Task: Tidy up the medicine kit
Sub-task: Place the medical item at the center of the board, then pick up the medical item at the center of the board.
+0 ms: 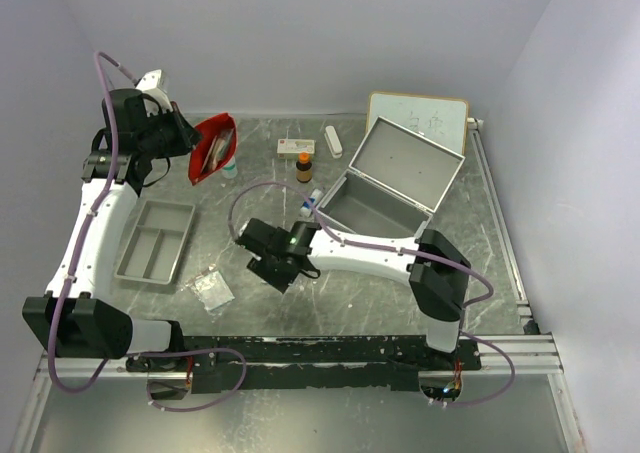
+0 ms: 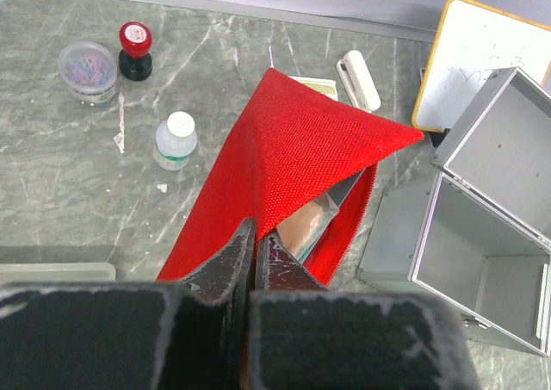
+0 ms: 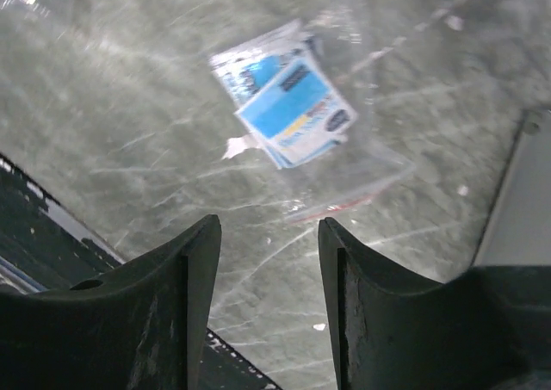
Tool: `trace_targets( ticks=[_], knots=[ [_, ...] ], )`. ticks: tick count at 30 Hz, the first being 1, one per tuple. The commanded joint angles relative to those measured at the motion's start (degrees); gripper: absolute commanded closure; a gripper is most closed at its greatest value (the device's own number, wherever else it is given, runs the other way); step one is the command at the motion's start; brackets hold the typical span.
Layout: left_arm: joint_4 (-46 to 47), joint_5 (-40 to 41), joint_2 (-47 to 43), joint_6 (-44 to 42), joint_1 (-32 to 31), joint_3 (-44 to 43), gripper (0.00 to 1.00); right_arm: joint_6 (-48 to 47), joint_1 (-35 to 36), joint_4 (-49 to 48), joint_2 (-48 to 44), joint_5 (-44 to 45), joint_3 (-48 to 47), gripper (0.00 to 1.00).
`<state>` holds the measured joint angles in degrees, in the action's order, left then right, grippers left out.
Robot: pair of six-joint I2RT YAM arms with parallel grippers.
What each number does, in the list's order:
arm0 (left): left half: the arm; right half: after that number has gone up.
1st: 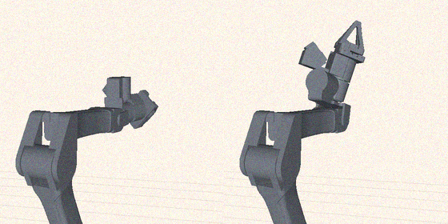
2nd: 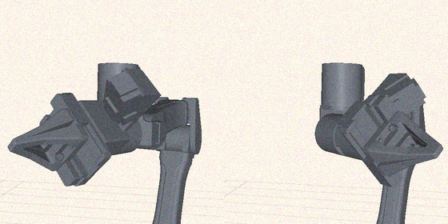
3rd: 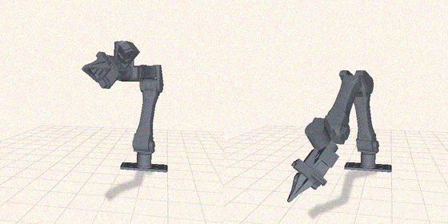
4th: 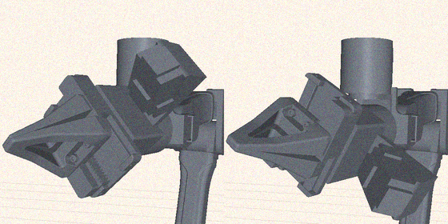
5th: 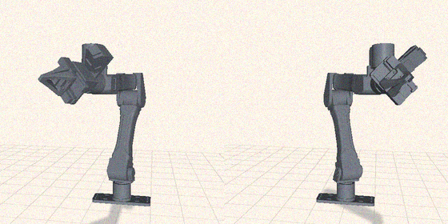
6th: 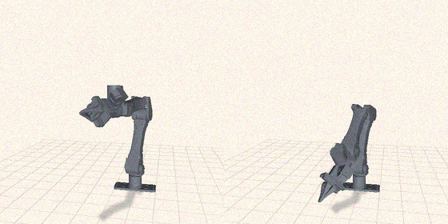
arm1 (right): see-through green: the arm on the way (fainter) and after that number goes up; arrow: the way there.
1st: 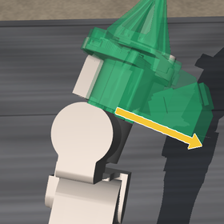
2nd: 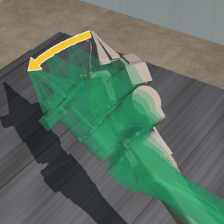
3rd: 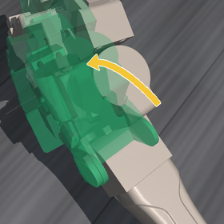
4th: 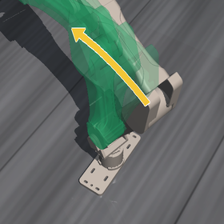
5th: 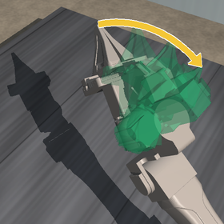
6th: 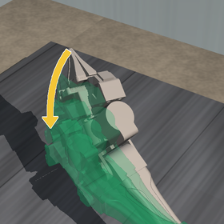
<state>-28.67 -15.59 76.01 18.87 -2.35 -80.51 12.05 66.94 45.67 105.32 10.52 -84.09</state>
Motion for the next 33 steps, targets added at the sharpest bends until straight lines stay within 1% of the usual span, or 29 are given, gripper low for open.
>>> trace_targets(
  ticks=[1, 5, 10, 16, 24, 28, 29, 33],
  knots=[
    [0.9, -0.2, -2.3, -0.5, 0.6, 0.1, 0.93, -12.9, 1.2, -9.0, 0.3, -4.8, 2.9, 0.50],
    [0.7, -0.2, -2.5, -0.4, 0.7, 0.3, 0.93, -18.3, 1.3, -14.9, 0.8, -4.7, 5.3, 0.51],
    [0.5, -0.2, -2.7, -0.4, 0.8, 0.4, 0.93, -22.5, 0.9, -18.9, 3.7, -4.7, 6.9, 0.52],
    [0.2, -0.2, -2.3, -1.0, 1.0, 0.0, 0.93, -23.2, 0.7, -19.9, 6.7, -8.3, 6.1, 0.52],
    [0.6, -0.8, -1.7, -0.7, 1.2, 0.3, 0.93, -22.5, 0.7, -20.6, 8.4, -8.6, 9.0, 0.55],
    [0.6, -0.7, -1.4, -0.9, 1.2, 0.0, 0.93, -21.5, 0.7, -20.2, 9.5, -6.9, 10.1, 0.63],
    [0.6, -0.7, -1.3, -0.9, 1.2, 0.0, 0.93, -21.1, 0.7, -20.4, 9.6, -6.4, 10.6, 0.66],
    [0.6, -0.9, -1.0, -0.9, 1.2, 0.2, 0.93, -19.8, 0.7, -20.3, 9.8, -5.6, 11.5, 0.91]
  ],
)
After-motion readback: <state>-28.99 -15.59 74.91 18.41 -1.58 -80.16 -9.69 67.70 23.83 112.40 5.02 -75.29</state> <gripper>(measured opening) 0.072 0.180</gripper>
